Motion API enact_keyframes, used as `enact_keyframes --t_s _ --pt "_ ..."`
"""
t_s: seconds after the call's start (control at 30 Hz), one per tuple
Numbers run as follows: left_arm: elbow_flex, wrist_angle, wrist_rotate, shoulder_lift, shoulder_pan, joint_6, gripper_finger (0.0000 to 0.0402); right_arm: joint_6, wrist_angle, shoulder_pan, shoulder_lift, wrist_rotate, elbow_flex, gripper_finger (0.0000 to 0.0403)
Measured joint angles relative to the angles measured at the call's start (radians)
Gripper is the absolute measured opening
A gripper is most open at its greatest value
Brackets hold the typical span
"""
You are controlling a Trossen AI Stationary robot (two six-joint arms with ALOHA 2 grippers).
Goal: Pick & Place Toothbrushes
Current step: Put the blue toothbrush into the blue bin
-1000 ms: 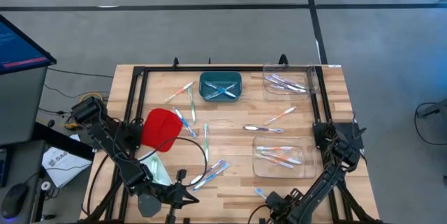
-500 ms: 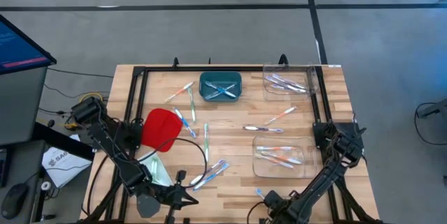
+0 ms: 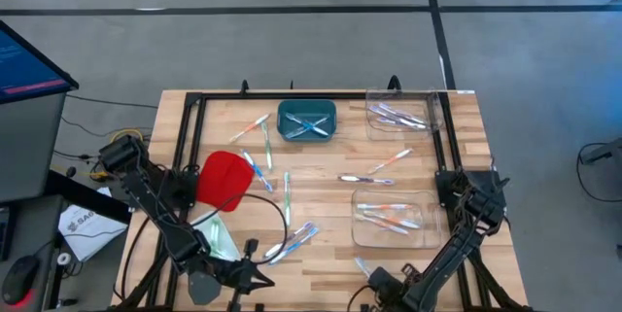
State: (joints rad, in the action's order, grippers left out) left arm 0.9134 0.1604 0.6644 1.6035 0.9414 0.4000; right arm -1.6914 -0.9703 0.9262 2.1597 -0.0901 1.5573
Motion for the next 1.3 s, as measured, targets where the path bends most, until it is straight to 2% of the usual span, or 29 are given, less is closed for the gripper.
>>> enact_keyframes --t_s 0.23,0.43,0.53,0.67,0.83,1.0,1.13,1.23,1.3 --pt "0.000 0.006 0.005 0.000 0.005 -0.048 0.0002 0.118 -0.127 -0.018 0.000 -0.203 0.130 0.0010" --pt "-0.001 0.000 0.027 -0.029 -0.014 -0.133 0.0002 0.326 -0.185 -0.063 0.001 -0.401 0.247 0.0009" --pt "-0.022 -0.004 0.054 -0.102 -0.036 -0.217 0.0002 0.475 -0.213 -0.102 0.001 -0.510 0.332 0.0009" --pt "-0.129 0.003 0.035 -0.292 -0.115 -0.246 0.0002 0.693 -0.252 -0.154 -0.001 -0.624 0.444 0.0009" --pt "-0.354 0.152 -0.112 -0.570 -0.266 -0.280 0.0002 0.863 -0.334 -0.221 -0.004 -0.712 0.522 0.0014" --pt "-0.562 0.417 -0.286 -0.747 -0.472 -0.367 0.0002 0.883 -0.461 -0.307 -0.084 -0.748 0.495 0.0010" --pt "-0.624 0.507 -0.418 -0.795 -0.673 -0.397 0.0002 0.952 -0.427 -0.400 -0.203 -0.749 0.408 0.0010" --pt "-0.629 0.507 -0.616 -0.773 -0.834 -0.396 0.0002 1.027 -0.325 -0.472 -0.304 -0.740 0.299 0.0010" --pt "-0.629 0.507 -0.728 -0.748 -0.918 -0.390 0.0002 1.106 -0.211 -0.526 -0.365 -0.693 0.210 0.0010"
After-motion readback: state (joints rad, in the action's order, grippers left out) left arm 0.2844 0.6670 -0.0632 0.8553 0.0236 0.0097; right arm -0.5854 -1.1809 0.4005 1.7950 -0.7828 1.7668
